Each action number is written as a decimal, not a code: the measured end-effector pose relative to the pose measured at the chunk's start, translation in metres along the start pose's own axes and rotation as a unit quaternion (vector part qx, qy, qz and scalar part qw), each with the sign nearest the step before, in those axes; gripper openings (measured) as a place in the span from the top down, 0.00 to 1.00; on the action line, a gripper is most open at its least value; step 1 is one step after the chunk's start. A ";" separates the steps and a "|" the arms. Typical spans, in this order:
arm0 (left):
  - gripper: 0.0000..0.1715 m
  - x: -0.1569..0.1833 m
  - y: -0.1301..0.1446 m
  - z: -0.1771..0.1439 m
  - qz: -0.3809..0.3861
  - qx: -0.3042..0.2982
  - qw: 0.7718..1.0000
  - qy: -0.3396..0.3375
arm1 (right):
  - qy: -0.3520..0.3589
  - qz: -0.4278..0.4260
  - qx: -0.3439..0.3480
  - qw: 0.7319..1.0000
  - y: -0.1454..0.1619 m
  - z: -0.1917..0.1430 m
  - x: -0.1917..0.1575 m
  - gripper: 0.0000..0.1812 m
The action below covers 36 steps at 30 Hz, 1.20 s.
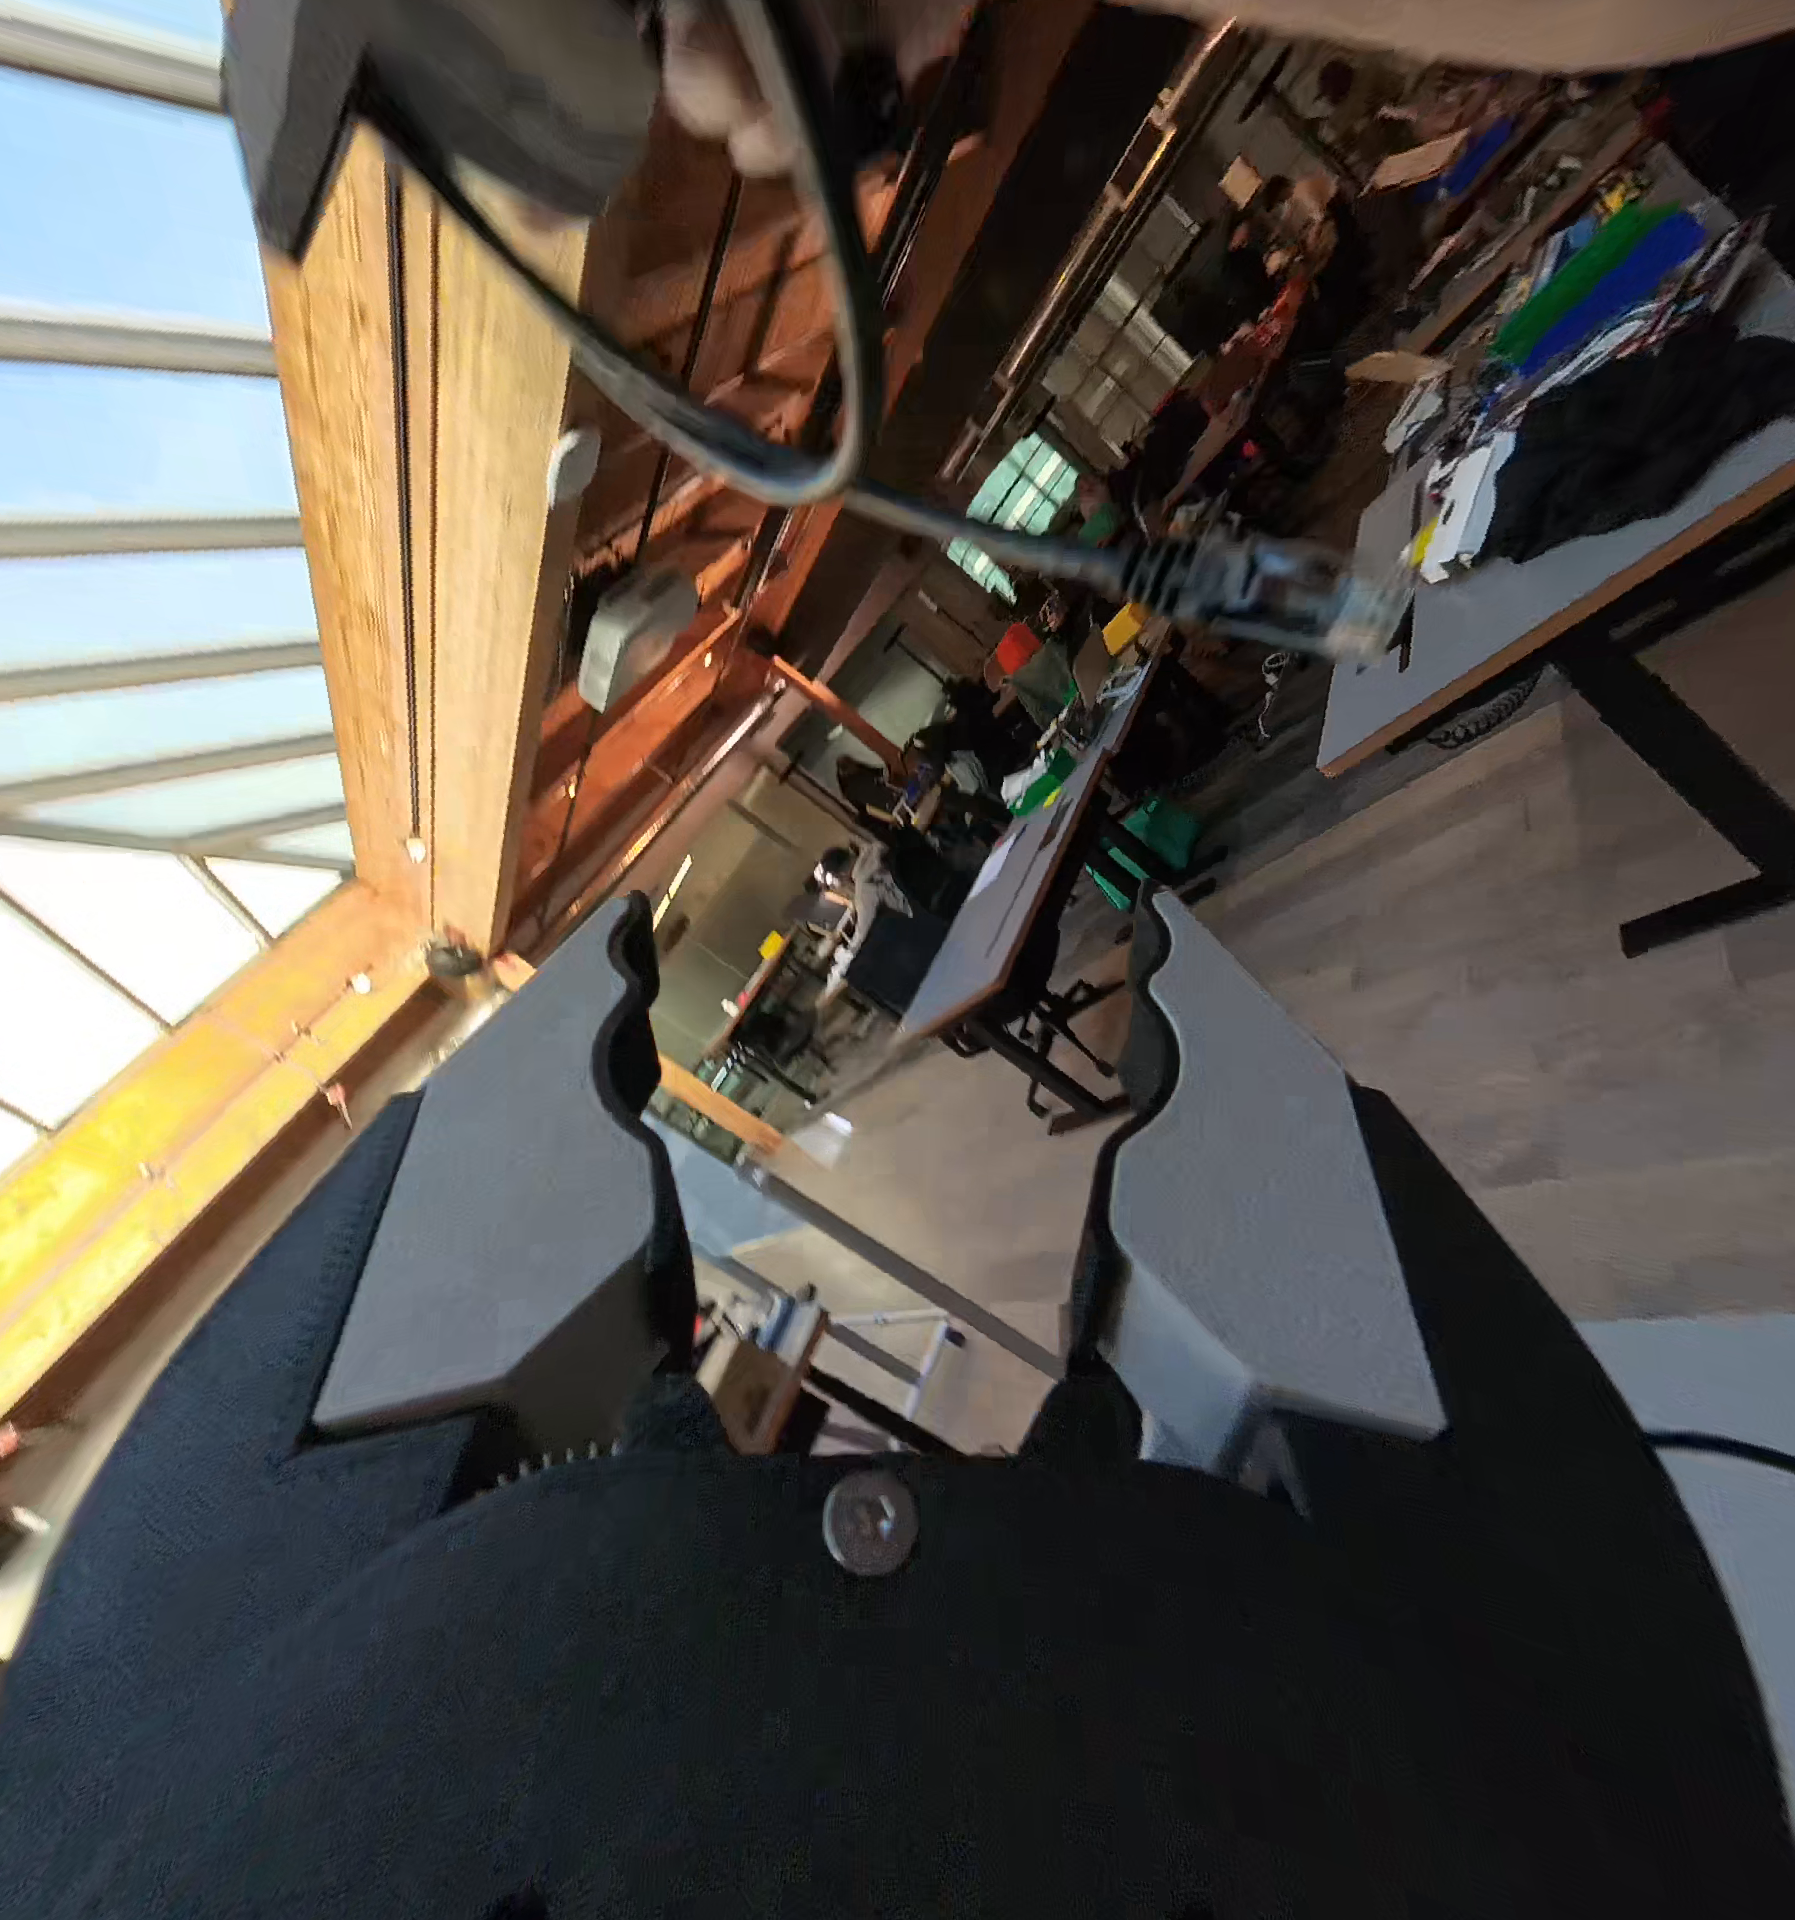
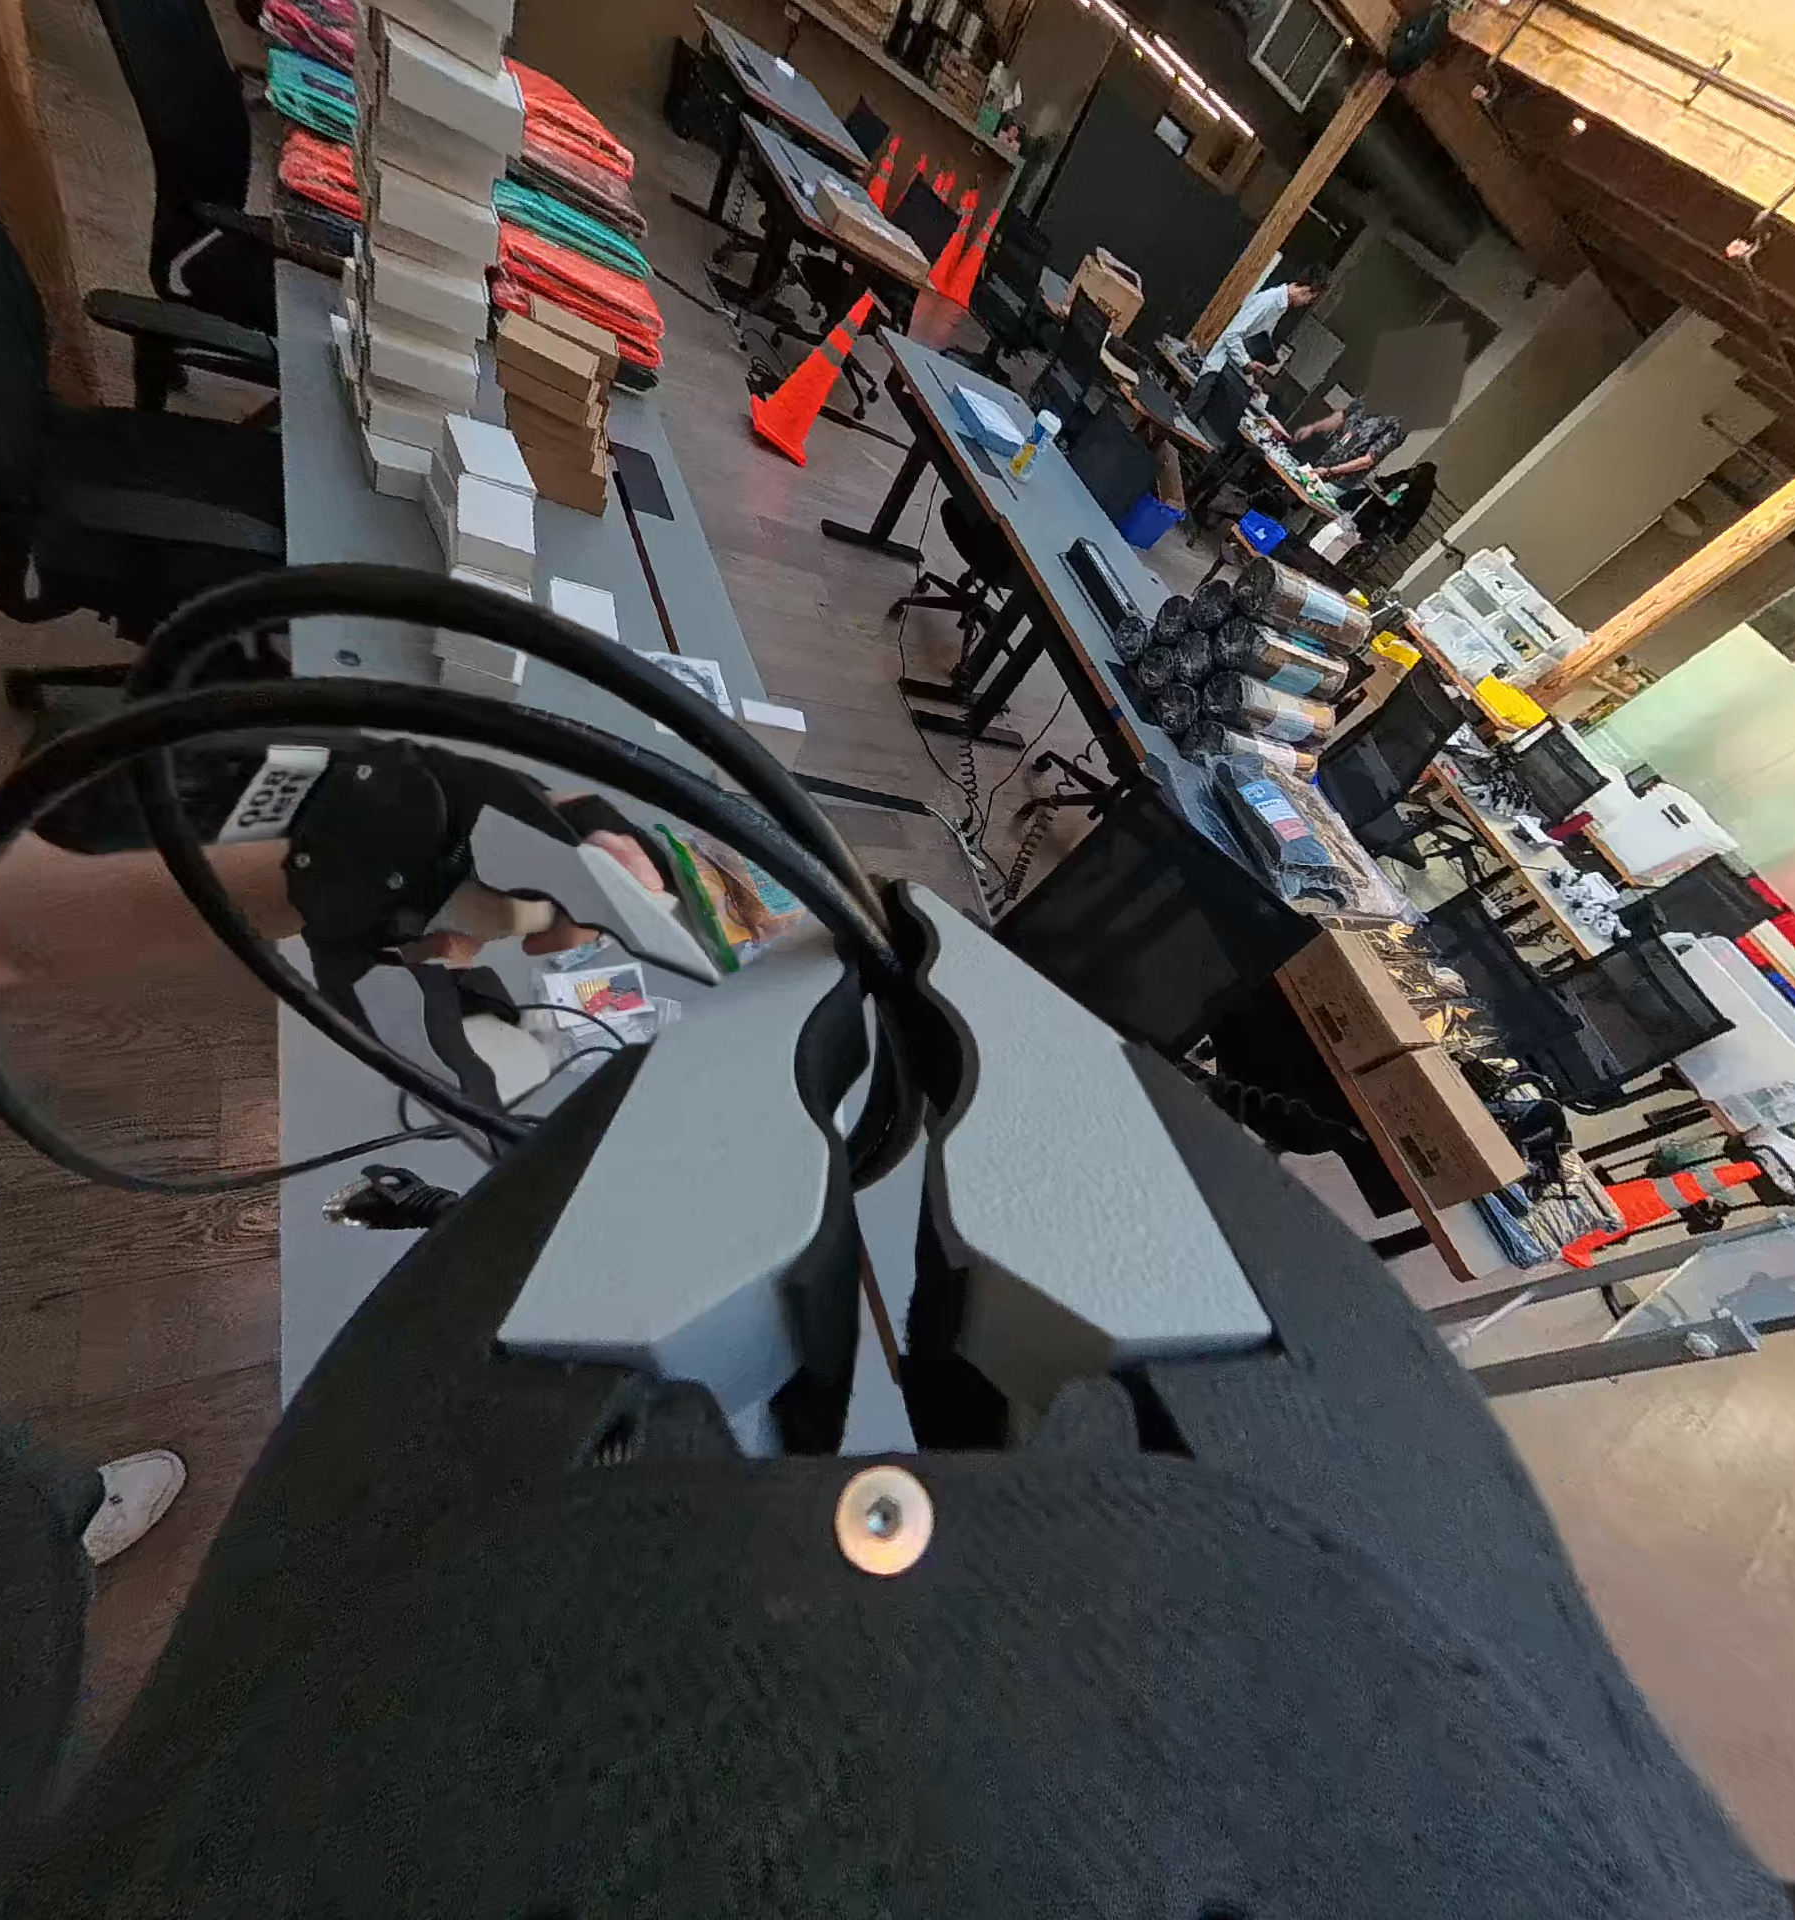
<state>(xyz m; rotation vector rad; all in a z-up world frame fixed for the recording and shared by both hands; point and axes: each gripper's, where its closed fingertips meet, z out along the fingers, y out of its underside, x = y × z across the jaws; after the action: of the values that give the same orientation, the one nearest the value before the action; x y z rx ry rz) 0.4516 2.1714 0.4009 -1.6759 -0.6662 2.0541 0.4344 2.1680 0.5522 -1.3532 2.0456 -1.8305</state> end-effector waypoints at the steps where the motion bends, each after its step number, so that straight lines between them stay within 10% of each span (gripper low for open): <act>1: 0.47 0.004 -0.019 0.008 0.028 0.024 0.999 0.005 | -0.011 0.009 0.007 1.000 -0.004 -0.001 -0.003 1.00; 6: 0.51 0.019 -0.100 0.027 0.141 0.151 0.978 -0.011 | -0.063 0.052 0.022 0.996 -0.004 -0.002 -0.017 1.00; 13: 0.98 0.033 -0.138 0.014 0.088 0.233 0.967 0.059 | -0.156 0.201 0.057 0.965 0.044 0.009 -0.023 1.00; 18: 1.00 0.033 -0.120 0.030 -0.177 0.119 0.959 0.186 | -0.189 0.325 0.095 0.922 0.118 0.039 -0.025 1.00; 22: 1.00 0.049 -0.092 0.035 -0.419 0.012 0.863 0.283 | -0.231 0.444 0.098 0.860 0.177 0.068 -0.053 1.00; 26: 1.00 0.066 -0.038 0.038 -0.443 -0.053 0.858 0.257 | -0.263 0.578 0.051 0.771 0.242 0.095 -0.085 1.00; 32: 1.00 0.137 0.010 0.021 -0.357 -0.024 0.891 0.279 | -0.131 0.410 -0.089 0.898 0.282 0.081 -0.061 1.00; 36: 0.97 0.144 -0.006 0.027 -0.343 0.050 0.903 0.252 | -0.083 0.276 -0.212 0.934 0.263 0.068 -0.046 1.00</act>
<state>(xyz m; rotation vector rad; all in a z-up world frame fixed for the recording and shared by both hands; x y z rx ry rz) 0.3968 2.2574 0.2960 -1.5215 -0.7971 1.0902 0.3596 2.1184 0.2917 -0.8167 2.4759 -1.0525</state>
